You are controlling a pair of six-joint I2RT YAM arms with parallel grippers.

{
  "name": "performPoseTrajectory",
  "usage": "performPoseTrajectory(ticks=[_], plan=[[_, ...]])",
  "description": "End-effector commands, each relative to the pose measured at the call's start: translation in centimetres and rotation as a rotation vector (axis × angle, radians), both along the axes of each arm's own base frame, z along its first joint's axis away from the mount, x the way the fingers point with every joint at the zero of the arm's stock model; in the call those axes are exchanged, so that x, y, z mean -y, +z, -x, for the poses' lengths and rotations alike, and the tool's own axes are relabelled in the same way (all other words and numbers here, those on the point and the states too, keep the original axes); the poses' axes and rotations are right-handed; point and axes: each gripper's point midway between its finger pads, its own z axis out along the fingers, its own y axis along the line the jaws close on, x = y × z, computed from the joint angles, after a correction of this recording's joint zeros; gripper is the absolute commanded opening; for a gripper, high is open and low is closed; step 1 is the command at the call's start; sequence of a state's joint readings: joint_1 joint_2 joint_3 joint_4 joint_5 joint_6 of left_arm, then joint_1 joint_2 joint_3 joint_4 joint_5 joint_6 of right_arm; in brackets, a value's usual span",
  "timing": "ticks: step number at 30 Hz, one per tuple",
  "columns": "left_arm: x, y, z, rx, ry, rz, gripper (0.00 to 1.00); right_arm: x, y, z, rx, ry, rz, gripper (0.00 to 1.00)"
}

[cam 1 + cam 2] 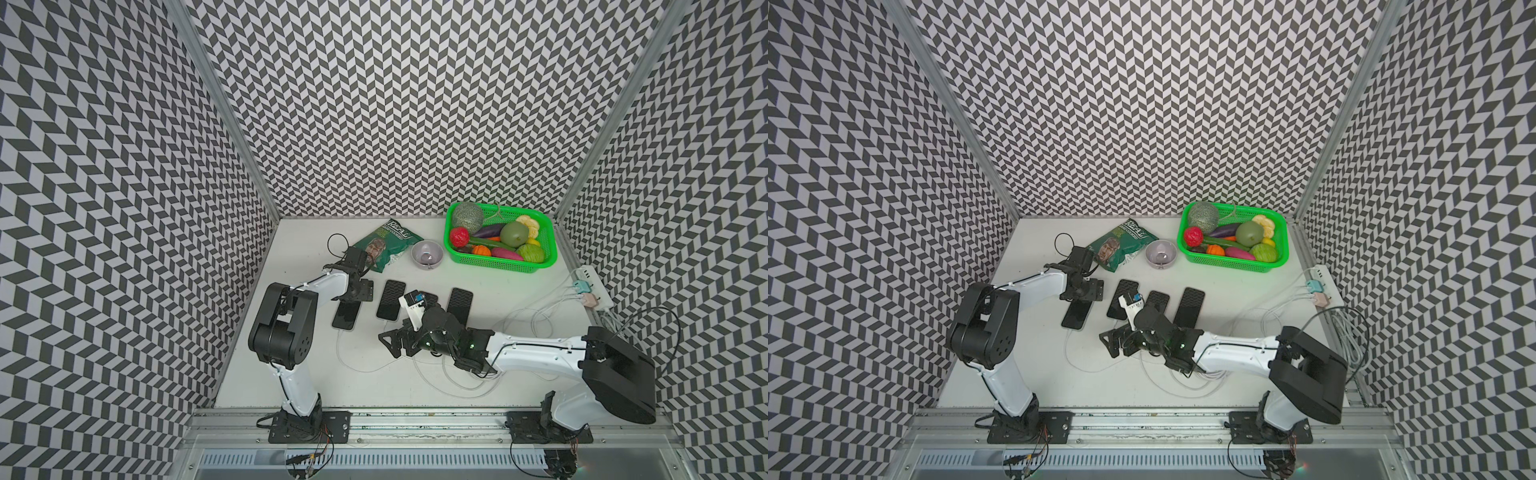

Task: Unplug the charging cable from the phone
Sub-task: Pick up the phone at the center of the board.

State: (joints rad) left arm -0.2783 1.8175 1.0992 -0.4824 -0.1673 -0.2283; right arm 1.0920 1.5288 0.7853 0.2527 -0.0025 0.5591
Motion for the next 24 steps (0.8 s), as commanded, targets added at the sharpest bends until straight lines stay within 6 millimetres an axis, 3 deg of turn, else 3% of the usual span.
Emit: performPoseTrajectory(ticks=[1, 10, 16, 18, 20, 21, 24], plan=[[0.1, -2.4, 1.6, -0.099, 0.007, 0.055, 0.85, -0.8, 1.0, -0.3, 0.016, -0.009, -0.023, 1.00], [0.1, -2.5, 1.3, -0.113, 0.090, 0.150, 0.74, -0.4, 0.7, -0.5, 0.015, -0.030, -0.009, 1.00], [-0.1, -1.4, 0.6, -0.077, 0.115, 0.161, 0.39, -0.9, 0.6, -0.6, 0.011, -0.023, -0.012, 1.00], [0.1, -1.0, 0.5, -0.068, 0.112, 0.170, 0.19, -1.2, 0.3, -0.5, 0.009, -0.014, -0.010, 1.00], [0.2, -0.8, 0.5, -0.065, 0.102, 0.174, 0.05, -1.6, 0.3, -0.7, 0.007, -0.008, -0.011, 1.00], [0.2, -0.6, 0.4, -0.062, 0.101, 0.173, 0.00, -1.8, 0.2, -0.6, 0.006, -0.002, -0.011, 1.00], [0.3, -0.2, 0.3, -0.052, 0.089, 0.177, 0.00, -2.7, 0.0, -0.7, -0.001, 0.018, -0.015, 1.00]])
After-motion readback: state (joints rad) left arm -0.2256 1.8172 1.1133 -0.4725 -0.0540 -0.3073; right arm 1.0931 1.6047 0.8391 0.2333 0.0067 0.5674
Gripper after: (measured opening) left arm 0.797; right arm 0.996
